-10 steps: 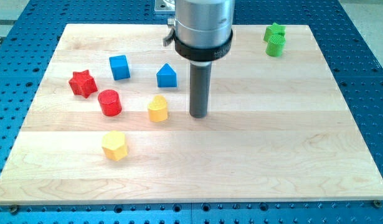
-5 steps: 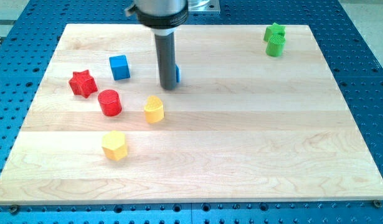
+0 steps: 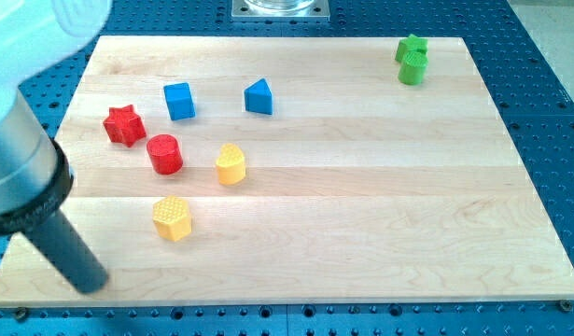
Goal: Slide the yellow hexagon diagonally top right to the yellow heart
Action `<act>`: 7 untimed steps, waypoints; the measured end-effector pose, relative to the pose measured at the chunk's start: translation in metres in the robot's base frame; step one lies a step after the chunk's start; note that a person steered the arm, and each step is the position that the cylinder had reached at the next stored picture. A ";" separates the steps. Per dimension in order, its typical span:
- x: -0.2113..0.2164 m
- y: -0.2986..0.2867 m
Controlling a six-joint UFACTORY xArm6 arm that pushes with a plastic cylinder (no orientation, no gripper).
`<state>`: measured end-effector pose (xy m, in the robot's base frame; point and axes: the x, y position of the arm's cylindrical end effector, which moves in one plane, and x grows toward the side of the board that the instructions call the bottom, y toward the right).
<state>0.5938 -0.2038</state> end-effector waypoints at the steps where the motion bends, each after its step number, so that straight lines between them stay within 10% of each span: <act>1: -0.027 0.050; 3: -0.048 0.174; 4: 0.005 0.097; 5: -0.045 0.014; 7: -0.104 0.173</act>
<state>0.4900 -0.0304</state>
